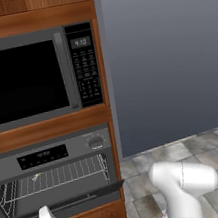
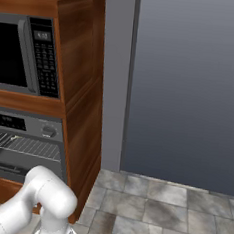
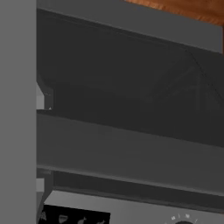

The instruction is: Take the fish from the oven and place it on the plate on the counter.

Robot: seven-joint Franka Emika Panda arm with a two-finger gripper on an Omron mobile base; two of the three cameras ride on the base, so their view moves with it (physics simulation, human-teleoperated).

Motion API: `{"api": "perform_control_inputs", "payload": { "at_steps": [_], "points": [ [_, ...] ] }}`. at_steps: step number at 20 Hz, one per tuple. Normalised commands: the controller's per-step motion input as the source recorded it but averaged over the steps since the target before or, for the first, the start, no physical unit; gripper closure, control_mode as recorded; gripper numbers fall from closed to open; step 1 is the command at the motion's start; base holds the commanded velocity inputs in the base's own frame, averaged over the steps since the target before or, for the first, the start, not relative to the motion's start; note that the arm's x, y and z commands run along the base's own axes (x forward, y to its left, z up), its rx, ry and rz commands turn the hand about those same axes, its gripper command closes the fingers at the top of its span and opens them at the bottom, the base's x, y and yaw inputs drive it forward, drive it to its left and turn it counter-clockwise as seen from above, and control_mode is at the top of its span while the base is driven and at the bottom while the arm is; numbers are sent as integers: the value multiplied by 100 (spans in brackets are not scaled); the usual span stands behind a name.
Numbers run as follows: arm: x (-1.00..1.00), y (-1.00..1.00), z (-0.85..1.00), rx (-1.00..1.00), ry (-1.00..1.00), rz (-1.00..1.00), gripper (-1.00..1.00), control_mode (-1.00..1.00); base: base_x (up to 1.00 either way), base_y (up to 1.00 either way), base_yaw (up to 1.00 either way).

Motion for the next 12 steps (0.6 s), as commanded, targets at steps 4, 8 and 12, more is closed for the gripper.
{"api": "perform_control_inputs", "payload": {
  "at_steps": [4, 8, 12],
  "points": [
    [-55, 16, -64, -8, 4, 3, 100, -100, 0, 0, 0],
    [-53, 16, -67, -7, 4, 3, 100, -100, 0, 0, 0],
    [-48, 18, -79, -8, 2, 4, 100, -100, 0, 0, 0]
  ]
}}
